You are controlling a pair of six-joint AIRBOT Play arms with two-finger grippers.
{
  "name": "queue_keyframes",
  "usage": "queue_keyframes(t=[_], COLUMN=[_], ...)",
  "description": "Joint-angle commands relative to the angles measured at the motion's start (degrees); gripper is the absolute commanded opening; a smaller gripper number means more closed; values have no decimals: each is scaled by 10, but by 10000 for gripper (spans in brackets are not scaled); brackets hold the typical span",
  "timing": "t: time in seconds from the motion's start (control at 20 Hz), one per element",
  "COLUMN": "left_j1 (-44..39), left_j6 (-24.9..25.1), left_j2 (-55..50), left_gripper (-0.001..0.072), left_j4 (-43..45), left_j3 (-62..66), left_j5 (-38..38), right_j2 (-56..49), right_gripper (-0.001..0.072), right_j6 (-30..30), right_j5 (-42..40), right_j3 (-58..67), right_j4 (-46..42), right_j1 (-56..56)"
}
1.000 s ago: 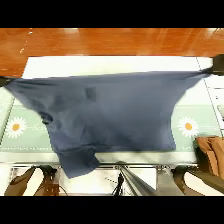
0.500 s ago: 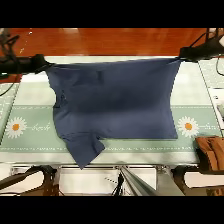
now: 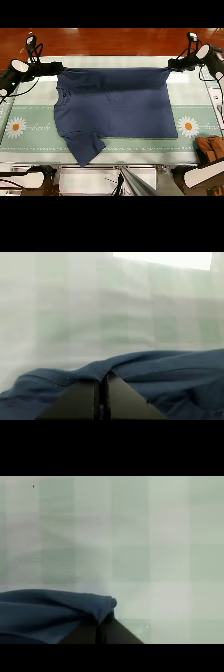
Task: Fold the shirts.
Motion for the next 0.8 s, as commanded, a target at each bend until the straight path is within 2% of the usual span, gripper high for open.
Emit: queue_keyframes(t=[0.0, 0.15, 0.25, 0.35, 0.65, 0.7, 0.75], left_j1=[2, 9, 10, 10, 12, 14, 19], left_j6=[0, -69, -123, -143, -152, -152, -152], left_j2=[-5, -4, -6, -13, -38, -37, -36], left_gripper=[21, 21, 21, 21, 24, 73, 221], left_j4=[0, 33, 97, 137, 136, 136, 140], left_j3=[16, 47, 46, 41, 39, 42, 49], left_j5=[-107, -313, -379, -398, -402, -411, -428], right_j2=[3, 21, 21, 21, 15, 15, 16], right_gripper=[19, 19, 19, 19, 24, 122, 252], right_j6=[4, -2, -14, -14, 1, -1, -19], right_j5=[93, 238, 306, 317, 325, 330, 345], right_j3=[7, 10, 9, 5, 4, 4, 4], right_j4=[-1, -3, -3, -3, 2, 0, -5], right_j1=[0, 0, 0, 0, 0, 0, -3])
